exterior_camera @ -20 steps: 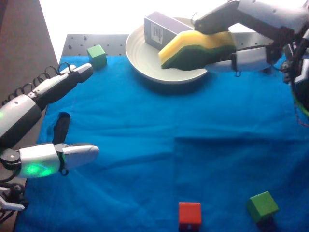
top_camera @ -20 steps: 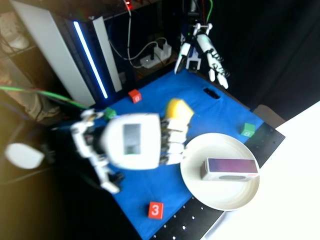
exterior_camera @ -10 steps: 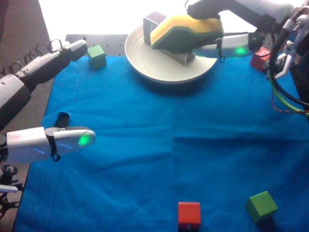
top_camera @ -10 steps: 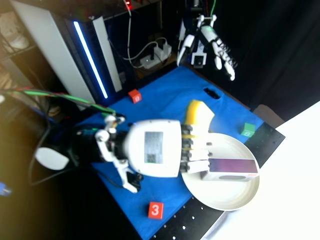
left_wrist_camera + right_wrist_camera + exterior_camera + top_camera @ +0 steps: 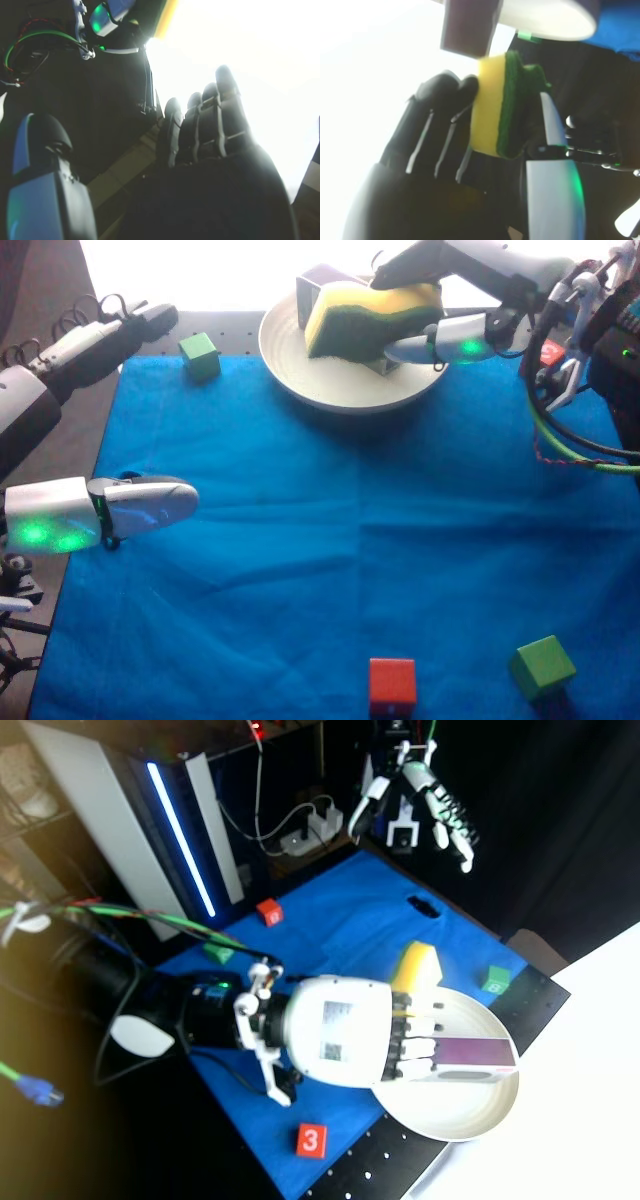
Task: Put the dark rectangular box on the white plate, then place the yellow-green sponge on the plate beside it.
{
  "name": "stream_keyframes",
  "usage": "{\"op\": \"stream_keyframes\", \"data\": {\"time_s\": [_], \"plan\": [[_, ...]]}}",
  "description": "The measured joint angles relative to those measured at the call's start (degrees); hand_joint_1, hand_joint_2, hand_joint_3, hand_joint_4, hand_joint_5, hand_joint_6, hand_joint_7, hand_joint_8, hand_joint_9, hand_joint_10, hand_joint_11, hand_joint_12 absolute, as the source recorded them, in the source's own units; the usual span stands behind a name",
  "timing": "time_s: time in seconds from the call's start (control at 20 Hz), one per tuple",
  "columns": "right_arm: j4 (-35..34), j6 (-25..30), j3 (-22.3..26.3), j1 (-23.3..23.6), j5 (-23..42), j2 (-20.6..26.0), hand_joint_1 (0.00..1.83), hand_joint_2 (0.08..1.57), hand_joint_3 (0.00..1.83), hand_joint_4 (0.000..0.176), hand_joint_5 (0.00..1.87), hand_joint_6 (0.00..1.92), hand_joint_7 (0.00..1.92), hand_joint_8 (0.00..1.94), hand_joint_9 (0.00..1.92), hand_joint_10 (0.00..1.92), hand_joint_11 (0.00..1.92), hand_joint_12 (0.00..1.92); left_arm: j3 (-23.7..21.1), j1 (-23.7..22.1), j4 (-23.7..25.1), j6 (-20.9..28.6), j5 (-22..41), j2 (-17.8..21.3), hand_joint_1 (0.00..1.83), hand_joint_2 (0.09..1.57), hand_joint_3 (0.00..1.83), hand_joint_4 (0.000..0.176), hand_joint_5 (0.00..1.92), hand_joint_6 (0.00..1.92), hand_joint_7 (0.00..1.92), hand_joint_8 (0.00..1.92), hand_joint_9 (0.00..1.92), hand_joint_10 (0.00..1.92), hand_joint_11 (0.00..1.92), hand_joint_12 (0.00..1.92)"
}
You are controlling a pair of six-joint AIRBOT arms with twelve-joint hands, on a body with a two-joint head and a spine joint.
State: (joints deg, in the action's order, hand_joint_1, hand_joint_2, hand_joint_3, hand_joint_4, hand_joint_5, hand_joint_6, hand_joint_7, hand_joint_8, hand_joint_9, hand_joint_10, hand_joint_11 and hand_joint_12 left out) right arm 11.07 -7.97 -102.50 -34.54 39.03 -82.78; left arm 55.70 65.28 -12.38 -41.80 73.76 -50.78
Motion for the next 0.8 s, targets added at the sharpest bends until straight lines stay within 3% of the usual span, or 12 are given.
{"op": "stream_keyframes", "data": {"time_s": [0.05,0.1,0.2,0.25,0.3,0.4,0.55,0.65,0.7,0.75,0.8], "plan": [[-0.1,0.0,-0.4,0.0,-0.3,0.0,0.85,0.95,0.00,0.071,0.44,0.00,0.47,0.03,0.40,0.24,0.03,1.17,0.0,0.0,0.1,0.0,-0.2,0.1,0.66,0.88,0.01,0.007,0.14,0.00,0.04,0.00,0.05,0.00,0.00,0.53],[-0.2,0.0,-0.7,0.0,-0.6,0.0,0.83,0.94,0.00,0.074,0.41,0.00,0.44,0.01,0.42,0.13,0.02,1.13,0.0,0.0,0.2,0.0,-0.3,0.2,0.67,0.89,0.01,0.002,0.12,0.00,0.04,0.00,0.05,0.00,0.00,0.52],[-0.2,0.0,-1.1,0.0,-0.9,-0.1,0.82,0.93,0.00,0.068,0.39,0.00,0.40,0.00,0.40,0.08,0.00,1.09,0.0,0.0,0.2,0.0,-0.2,0.2,0.68,0.89,0.00,0.010,0.12,0.00,0.04,0.00,0.05,0.00,0.00,0.49],[-0.2,0.0,-1.1,0.0,-1.2,-0.1,0.85,0.94,0.00,0.084,0.38,0.00,0.40,0.00,0.40,0.06,0.00,1.05,0.0,0.0,0.2,0.0,-0.3,0.2,0.66,0.88,0.00,0.007,0.14,0.00,0.04,0.00,0.03,0.00,0.00,0.46],[-0.1,0.0,-1.1,0.0,-1.5,-0.1,0.83,0.94,0.00,0.087,0.38,0.00,0.41,0.01,0.41,0.06,0.00,1.06,0.0,0.0,0.2,0.0,-0.3,0.2,0.65,0.88,0.00,0.029,0.15,0.00,0.04,0.00,0.04,0.00,0.00,0.42],[-0.1,0.0,-1.1,0.0,-1.6,-0.1,0.86,0.94,0.00,0.092,0.37,0.00,0.40,0.00,0.39,0.04,0.00,0.97,0.0,0.0,0.2,0.0,-0.3,0.2,0.59,0.90,0.00,0.049,0.16,0.01,0.05,0.00,0.04,0.00,0.00,0.43],[-0.1,0.0,-1.0,0.0,-1.6,-0.1,0.89,0.95,0.00,0.099,0.34,0.00,0.36,0.00,0.35,0.00,0.02,0.85,0.0,0.0,0.2,0.0,-0.3,0.2,0.60,0.90,0.00,0.062,0.16,0.00,0.03,0.00,0.03,0.00,0.00,0.46],[-0.2,0.0,-0.3,0.0,-1.7,0.0,0.84,0.95,0.00,0.117,0.31,0.00,0.32,0.00,0.26,0.01,0.00,0.57,0.0,0.0,0.2,0.0,-0.3,0.2,0.64,0.89,0.00,0.067,0.14,0.00,0.02,0.00,0.02,0.00,0.00,0.41],[0.2,0.0,0.4,0.0,-1.6,0.4,0.84,0.95,0.00,0.134,0.30,0.00,0.31,0.00,0.23,0.00,0.00,0.46,0.0,0.0,0.2,0.0,-0.3,0.2,0.65,0.89,0.00,0.064,0.15,0.00,0.02,0.00,0.02,0.01,0.00,0.40],[0.8,0.0,1.1,0.0,-1.5,0.8,0.86,0.93,0.00,0.155,0.28,0.00,0.26,0.00,0.17,0.00,0.00,0.29,0.0,0.0,0.2,0.0,-0.3,0.2,0.65,0.87,0.00,0.033,0.16,0.00,0.05,0.00,0.06,0.00,0.00,0.47],[0.9,0.0,2.1,0.0,-1.0,1.6,0.85,0.93,0.00,0.166,0.25,0.00,0.23,0.00,0.15,0.00,0.00,0.20,0.3,0.0,0.3,0.0,-0.3,0.3,0.66,0.88,0.00,0.019,0.15,0.00,0.05,0.00,0.07,0.00,0.00,0.47]]}}
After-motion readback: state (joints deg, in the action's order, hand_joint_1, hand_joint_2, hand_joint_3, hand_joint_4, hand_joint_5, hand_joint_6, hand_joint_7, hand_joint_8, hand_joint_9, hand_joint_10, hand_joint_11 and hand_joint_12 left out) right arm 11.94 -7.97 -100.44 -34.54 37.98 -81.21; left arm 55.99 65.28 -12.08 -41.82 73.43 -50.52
